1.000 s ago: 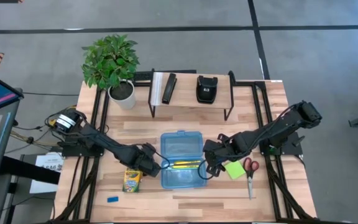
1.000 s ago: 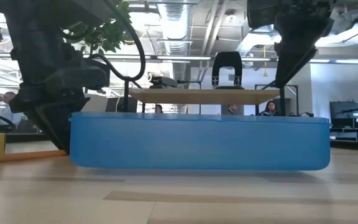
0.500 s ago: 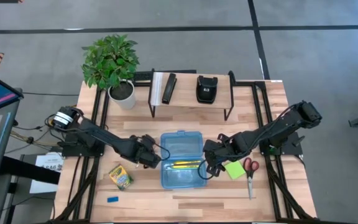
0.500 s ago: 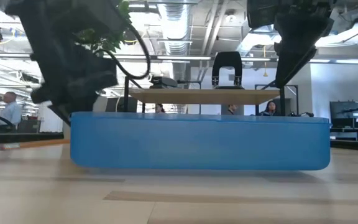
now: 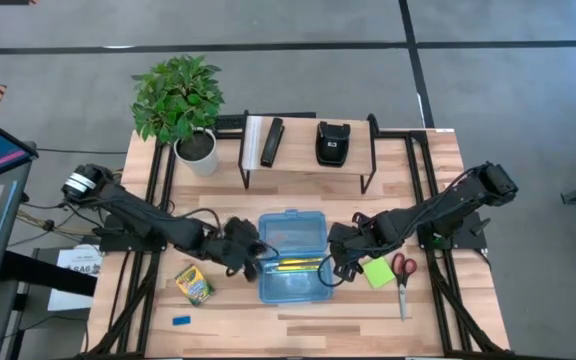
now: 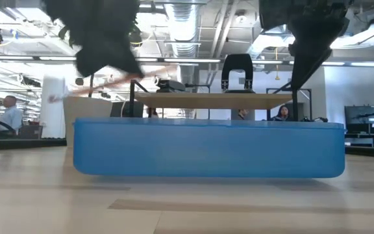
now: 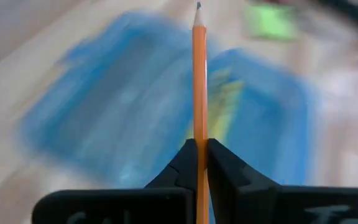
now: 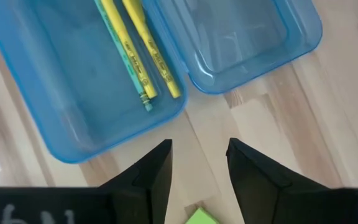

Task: Pack school essentials
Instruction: Put the orange pencil into the blue supply box

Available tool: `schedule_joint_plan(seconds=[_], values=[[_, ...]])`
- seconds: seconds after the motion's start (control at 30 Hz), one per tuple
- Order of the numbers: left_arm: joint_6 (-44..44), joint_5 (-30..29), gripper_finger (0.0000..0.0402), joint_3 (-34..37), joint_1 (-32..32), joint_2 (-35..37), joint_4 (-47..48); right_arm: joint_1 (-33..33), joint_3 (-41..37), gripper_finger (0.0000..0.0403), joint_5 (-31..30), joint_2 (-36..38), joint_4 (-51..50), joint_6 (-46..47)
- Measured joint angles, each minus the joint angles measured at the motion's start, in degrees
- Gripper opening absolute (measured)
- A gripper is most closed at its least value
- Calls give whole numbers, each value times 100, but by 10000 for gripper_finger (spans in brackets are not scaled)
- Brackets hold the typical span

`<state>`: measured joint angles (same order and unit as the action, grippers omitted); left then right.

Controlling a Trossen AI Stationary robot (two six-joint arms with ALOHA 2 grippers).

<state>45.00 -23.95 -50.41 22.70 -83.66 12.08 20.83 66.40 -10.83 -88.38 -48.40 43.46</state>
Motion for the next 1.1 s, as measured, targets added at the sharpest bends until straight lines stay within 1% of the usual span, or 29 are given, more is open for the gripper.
schedule_joint_plan(seconds=[0.1,0.17,0.27,0.33,0.43,0.5,0.67,0.77,0.83,0.9,0.97,1.1], values=[[-734,382,0,-18,24,-101,-850,1,159,172,0,0,-217,5],[-1019,485,0,-91,20,-255,-892,1,368,172,0,0,-565,100],[-1413,697,0,-415,18,-683,-917,23,774,171,-19,0,-1368,485],[-1789,939,0,-672,18,-1028,-890,104,1053,171,-271,4,-1766,650],[-2137,1169,0,-1100,22,-1526,-788,272,1389,172,-857,5,-2211,793],[-2305,1283,0,-1439,16,-1811,-742,369,1503,172,-1045,9,-2322,833],[-2597,1330,0,-2039,-18,-2340,-181,486,1529,170,-1058,7,-2364,903],[-2690,1496,0,-2360,-54,-2579,-100,506,1529,169,-1105,4,-2402,908],[-2698,1516,0,-2450,-57,-2667,146,506,1529,169,-1167,4,-2419,957],[-2699,1504,0,-2472,-84,-2765,125,506,1529,169,-1185,4,-2464,1009],[-2700,1489,2,-2465,-89,-2761,303,506,1529,169,-1187,4,-2475,1010],[-2739,1491,21,-2470,-107,-2754,305,503,1529,169,-1187,4,-2499,1012]])
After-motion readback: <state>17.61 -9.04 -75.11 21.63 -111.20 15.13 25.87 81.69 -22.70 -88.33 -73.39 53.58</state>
